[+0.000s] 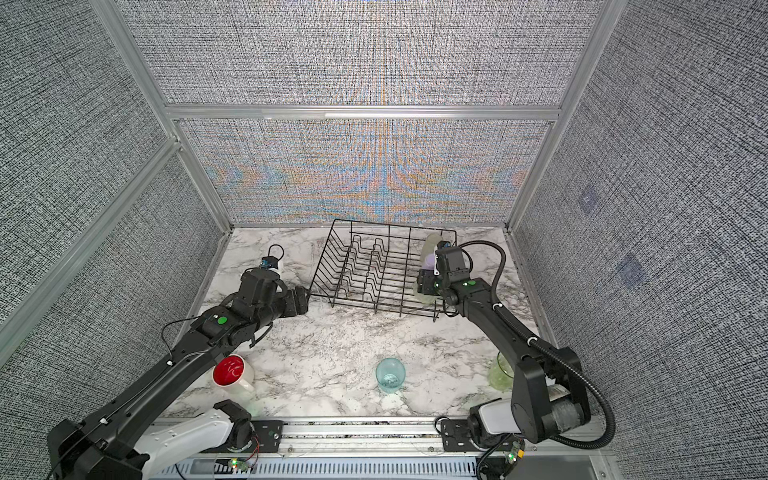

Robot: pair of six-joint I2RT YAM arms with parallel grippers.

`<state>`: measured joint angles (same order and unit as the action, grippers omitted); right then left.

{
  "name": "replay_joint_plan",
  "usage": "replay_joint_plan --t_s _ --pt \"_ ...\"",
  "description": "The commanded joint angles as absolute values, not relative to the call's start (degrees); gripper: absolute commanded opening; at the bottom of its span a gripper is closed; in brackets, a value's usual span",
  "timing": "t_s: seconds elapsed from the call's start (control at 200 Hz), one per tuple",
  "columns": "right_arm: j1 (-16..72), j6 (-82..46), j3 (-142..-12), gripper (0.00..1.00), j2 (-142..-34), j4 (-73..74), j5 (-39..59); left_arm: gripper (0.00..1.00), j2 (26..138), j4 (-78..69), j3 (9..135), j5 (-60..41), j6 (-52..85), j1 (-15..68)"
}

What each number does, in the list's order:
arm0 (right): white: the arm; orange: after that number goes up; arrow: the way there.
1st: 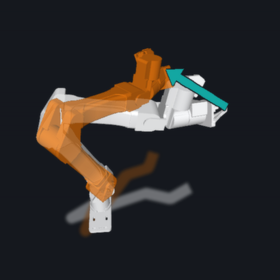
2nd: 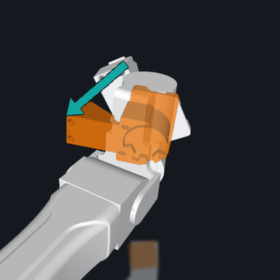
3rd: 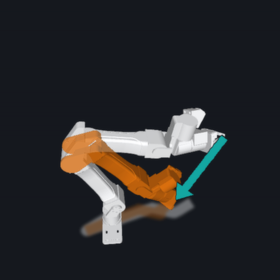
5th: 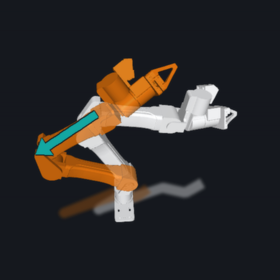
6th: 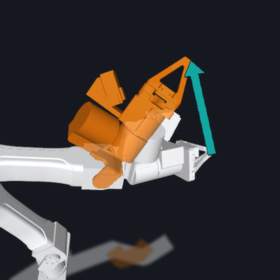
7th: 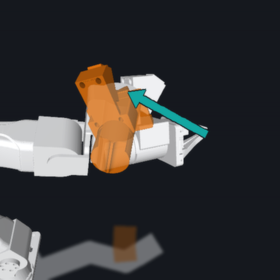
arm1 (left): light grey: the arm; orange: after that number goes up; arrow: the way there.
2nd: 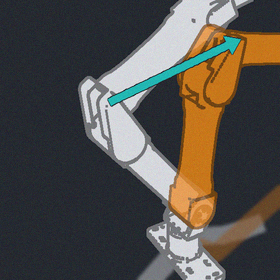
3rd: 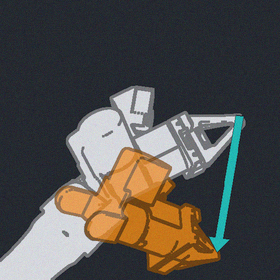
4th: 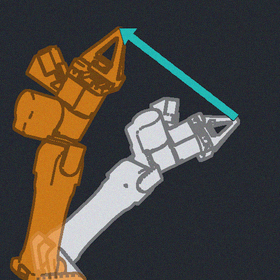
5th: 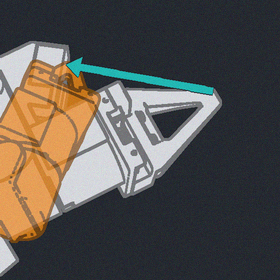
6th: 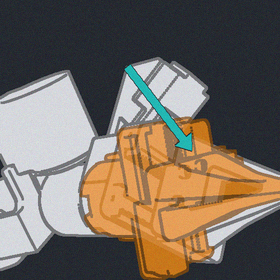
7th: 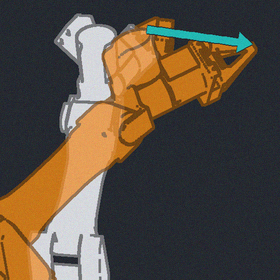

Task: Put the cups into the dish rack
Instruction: 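Lower the clear green cup into the rack with right gripper while left withdraws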

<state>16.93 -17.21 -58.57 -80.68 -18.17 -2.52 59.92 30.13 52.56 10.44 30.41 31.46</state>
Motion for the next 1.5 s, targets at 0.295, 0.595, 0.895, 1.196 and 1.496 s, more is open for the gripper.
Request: replay_joint_plan --t_s 0.295,0.595,0.895,1.196,1.496 --pt "17.1 -17.4 -63.1 0.7 -87.9 -26.7 -6.6 0.86 61.9 30.2 53.4 11.1 28.8 31.4" --pt "17.0 -17.2 -67.5 0.71 -94.5 -31.5 -8.0 0.86 63.1 31.8 54.3 11.5 29.8 31.4" --pt "17.0 -18.1 -68.8 0.82 -95.7 -32.7 -8.0 0.86 62.0 33.1 53.8 13.6 29.4 31.4" --pt "17.1 -18.4 -69.2 0.86 -94.4 -35.2 -8.0 0.86 61.9 35.9 50.2 13.7 33.7 31.4" --pt "17.2 -18.2 -70.0 0.86 -86.0 -38.9 -7.2 0.87 59.8 48.0 51.0 20.1 40.3 31.2"
